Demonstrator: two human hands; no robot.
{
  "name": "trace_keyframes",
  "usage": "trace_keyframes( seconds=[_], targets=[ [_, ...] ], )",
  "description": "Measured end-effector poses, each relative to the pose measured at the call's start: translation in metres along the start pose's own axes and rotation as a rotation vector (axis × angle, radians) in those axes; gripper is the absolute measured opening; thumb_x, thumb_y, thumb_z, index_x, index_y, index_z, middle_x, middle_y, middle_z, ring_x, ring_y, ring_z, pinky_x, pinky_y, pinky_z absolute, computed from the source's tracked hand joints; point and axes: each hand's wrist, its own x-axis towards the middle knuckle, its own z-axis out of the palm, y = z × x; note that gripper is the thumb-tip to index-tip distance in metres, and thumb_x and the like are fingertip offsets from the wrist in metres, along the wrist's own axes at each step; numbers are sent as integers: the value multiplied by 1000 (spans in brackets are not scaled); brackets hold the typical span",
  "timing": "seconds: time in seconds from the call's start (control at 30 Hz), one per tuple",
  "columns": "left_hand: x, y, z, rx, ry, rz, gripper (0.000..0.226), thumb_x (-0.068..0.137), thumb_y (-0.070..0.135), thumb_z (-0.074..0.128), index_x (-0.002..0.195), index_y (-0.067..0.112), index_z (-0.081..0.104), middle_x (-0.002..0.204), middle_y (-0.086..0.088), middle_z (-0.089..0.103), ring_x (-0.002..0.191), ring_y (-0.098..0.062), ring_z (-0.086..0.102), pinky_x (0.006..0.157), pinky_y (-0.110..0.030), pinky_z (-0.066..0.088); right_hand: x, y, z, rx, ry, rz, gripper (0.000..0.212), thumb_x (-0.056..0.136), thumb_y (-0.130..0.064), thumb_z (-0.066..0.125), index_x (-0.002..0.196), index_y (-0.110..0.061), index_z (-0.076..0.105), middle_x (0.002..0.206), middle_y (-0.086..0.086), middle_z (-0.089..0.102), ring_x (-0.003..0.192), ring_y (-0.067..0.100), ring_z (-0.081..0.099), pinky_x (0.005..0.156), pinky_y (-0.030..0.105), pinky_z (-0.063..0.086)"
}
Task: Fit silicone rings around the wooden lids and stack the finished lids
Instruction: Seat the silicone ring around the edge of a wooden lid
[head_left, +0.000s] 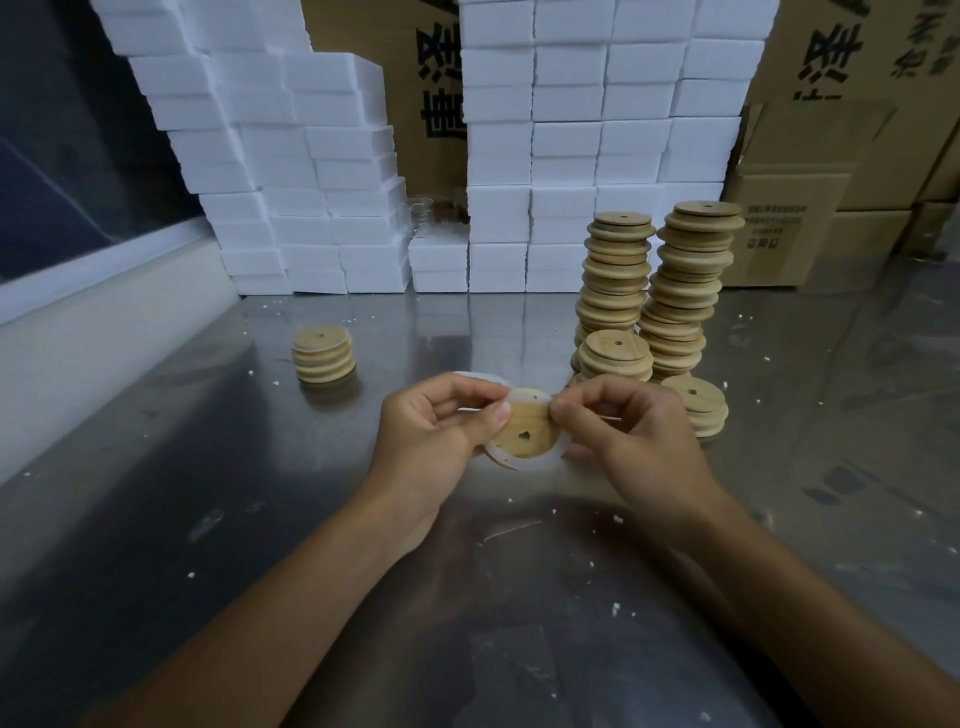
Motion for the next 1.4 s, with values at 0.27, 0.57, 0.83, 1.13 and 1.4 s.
trace_keyframes(
  seconds=[0.27, 0.57, 0.83, 1.13, 1.4],
  targets=[
    [2, -3, -2, 22, -20, 44, 23, 80, -7, 70, 77, 16, 72, 78, -1, 75, 74, -14, 71, 70, -26, 59, 1, 0, -7, -63, -81, -35, 7, 88, 3, 67, 82, 2, 70, 68, 5, 70, 61, 6, 65, 57, 14, 51],
    [4, -1, -1, -61, 12, 16, 21, 81, -11, 67, 79, 10, 69, 77, -1, 71, 76, -16, 67, 80, -37, 58, 3, 6, -7, 28, -60, 42, 7, 85, -4, 71, 79, -1, 70, 67, 2, 71, 66, 9, 69, 61, 25, 59],
    [7, -2, -1, -316, 26, -101, 18, 84, -10, 60, 88, 7, 64, 77, -5, 69, 77, -20, 71, 79, -43, 60, 3, 2, -7, 189, -60, 105, 18, 73, -13, 74, 81, 3, 70, 73, 10, 74, 70, 18, 74, 65, 26, 60],
    [8, -4, -10, 165, -94, 93, 24, 85, -1, 68, 99, 16, 73, 99, -9, 73, 90, -21, 71, 84, -39, 58, 1, 9, -6, -92, -71, -40, 2, 84, -3, 74, 83, -2, 73, 77, 12, 76, 71, 21, 74, 67, 29, 61],
    [11, -3, -17, 493, -210, 329, 33, 76, 3, 78, 89, 32, 71, 93, 7, 73, 91, -12, 69, 82, -25, 55, -1, 5, -7, -283, -181, -126, 8, 85, -6, 75, 84, -14, 76, 87, -3, 78, 80, 18, 75, 77, 44, 62]
  ],
)
